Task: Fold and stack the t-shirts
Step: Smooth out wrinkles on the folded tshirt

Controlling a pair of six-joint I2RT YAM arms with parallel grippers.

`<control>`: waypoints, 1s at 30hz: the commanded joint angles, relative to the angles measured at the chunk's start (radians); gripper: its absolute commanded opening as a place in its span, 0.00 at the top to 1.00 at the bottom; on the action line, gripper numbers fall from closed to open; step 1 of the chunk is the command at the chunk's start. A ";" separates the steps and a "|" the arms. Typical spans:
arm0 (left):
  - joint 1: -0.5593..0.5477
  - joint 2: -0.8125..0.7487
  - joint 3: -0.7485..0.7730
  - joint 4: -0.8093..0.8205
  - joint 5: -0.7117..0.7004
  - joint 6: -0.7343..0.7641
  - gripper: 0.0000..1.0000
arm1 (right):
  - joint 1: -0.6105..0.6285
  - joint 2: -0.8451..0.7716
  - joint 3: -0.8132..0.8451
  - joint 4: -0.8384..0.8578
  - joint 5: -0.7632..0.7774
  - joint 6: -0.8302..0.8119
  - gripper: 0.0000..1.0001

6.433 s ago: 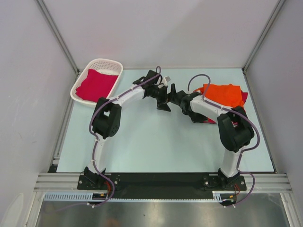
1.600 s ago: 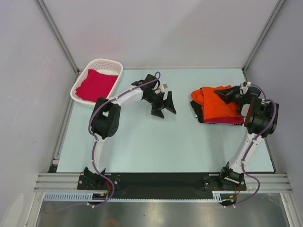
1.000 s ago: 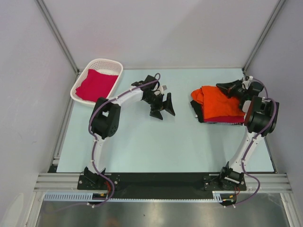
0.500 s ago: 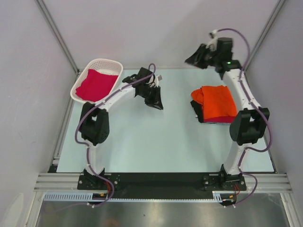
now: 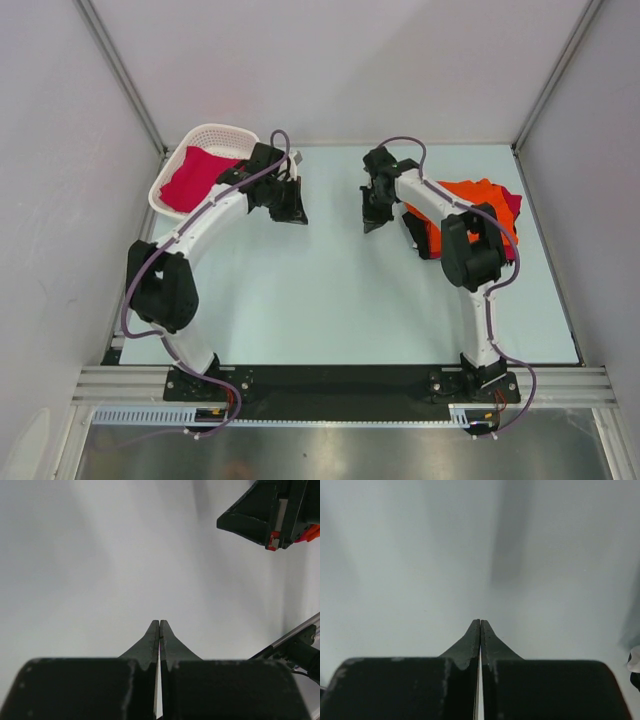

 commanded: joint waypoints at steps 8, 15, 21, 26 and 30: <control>0.003 0.005 0.006 0.027 0.023 0.038 1.00 | 0.009 0.048 0.032 -0.129 0.261 -0.031 1.00; 0.003 0.008 -0.006 0.028 0.031 0.039 1.00 | -0.033 0.098 0.035 -0.116 0.260 -0.040 1.00; 0.003 0.006 -0.009 0.027 0.037 0.041 1.00 | -0.086 0.146 0.058 -0.122 0.287 -0.052 1.00; 0.003 0.012 -0.011 0.028 0.040 0.042 1.00 | -0.125 0.161 0.076 -0.133 0.329 -0.065 1.00; 0.003 0.020 -0.008 0.028 0.040 0.044 1.00 | -0.152 0.172 0.084 -0.148 0.381 -0.081 1.00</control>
